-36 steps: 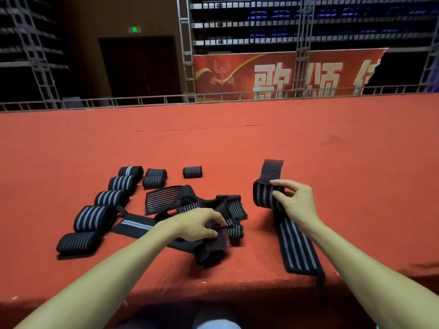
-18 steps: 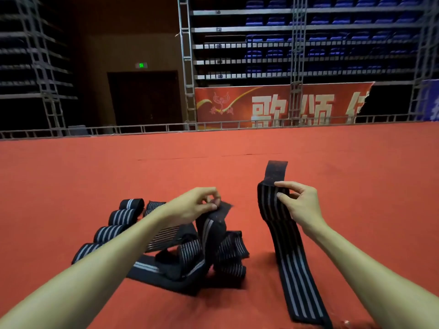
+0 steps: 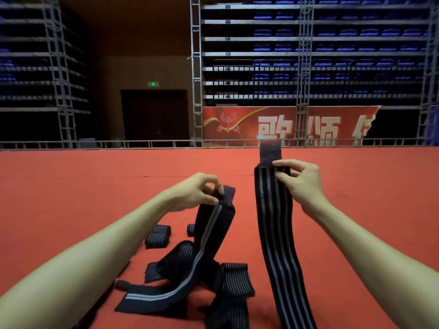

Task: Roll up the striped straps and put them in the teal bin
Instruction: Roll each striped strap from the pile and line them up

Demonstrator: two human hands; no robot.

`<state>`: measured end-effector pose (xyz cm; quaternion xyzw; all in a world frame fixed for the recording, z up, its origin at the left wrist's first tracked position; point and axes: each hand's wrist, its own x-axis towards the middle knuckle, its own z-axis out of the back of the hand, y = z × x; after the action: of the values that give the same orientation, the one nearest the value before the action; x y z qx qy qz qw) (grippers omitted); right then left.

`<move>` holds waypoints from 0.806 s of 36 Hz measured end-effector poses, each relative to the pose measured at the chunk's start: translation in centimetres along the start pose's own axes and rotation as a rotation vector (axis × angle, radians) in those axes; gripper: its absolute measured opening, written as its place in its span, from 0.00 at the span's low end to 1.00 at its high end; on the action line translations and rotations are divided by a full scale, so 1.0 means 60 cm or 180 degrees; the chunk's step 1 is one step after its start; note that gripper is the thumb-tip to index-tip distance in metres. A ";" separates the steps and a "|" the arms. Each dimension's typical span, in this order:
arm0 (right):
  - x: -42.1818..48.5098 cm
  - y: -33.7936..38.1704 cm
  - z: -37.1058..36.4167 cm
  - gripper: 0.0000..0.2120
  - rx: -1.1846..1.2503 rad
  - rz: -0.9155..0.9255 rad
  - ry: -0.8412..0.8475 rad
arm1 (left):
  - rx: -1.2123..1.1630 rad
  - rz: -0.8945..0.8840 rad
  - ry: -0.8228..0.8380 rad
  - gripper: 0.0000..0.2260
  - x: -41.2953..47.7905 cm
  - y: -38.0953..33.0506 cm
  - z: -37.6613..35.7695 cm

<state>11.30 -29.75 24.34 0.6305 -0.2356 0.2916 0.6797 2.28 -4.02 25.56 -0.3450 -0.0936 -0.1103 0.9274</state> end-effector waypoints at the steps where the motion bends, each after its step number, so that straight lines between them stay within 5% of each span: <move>1: 0.004 0.004 0.000 0.16 0.0003 0.0026 0.0011 | -0.0027 -0.0042 -0.0065 0.08 0.003 -0.007 0.008; 18: 0.115 0.077 -0.004 0.15 -0.0207 0.0449 0.0043 | -0.0893 -0.0795 -0.1532 0.14 0.049 -0.106 0.124; 29: 0.138 0.107 0.026 0.15 -0.0457 0.0396 0.0113 | -0.0919 -0.0946 -0.1693 0.16 0.091 -0.139 0.088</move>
<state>12.90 -30.23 34.79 0.5590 -0.2825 0.3267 0.7078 4.74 -7.45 36.04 -0.4721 -0.3650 -0.1627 0.7858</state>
